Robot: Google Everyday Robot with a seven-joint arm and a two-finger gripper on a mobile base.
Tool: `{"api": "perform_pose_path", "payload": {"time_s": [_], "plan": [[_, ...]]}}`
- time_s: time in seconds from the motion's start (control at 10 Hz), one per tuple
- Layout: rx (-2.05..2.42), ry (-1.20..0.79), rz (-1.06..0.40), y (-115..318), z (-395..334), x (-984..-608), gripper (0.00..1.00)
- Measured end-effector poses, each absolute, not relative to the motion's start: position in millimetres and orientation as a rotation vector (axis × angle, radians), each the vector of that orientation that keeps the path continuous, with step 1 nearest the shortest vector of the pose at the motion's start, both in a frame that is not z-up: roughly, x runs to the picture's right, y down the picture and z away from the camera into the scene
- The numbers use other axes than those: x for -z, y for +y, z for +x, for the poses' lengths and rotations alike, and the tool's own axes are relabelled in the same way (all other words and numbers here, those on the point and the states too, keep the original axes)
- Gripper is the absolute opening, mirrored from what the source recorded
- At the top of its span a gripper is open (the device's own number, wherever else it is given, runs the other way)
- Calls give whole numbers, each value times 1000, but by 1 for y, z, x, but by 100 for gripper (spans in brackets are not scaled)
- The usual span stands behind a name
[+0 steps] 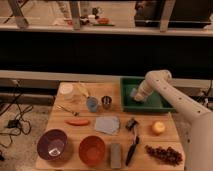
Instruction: Wipe tray with sponge
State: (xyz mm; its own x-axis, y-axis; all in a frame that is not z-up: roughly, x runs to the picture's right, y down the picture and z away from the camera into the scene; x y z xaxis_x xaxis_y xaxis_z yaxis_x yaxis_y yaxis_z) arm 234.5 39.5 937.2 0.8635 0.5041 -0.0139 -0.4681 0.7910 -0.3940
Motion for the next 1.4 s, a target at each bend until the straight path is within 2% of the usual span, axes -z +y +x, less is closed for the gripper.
{"api": "perform_pose_path", "payload": {"time_s": [0.6, 1.2, 1.4], "plan": [[-527, -96, -450, 61, 235, -925, 0], [-632, 4, -377, 41, 314, -932, 0], [-655, 27, -356, 36, 320, -932, 0]]}}
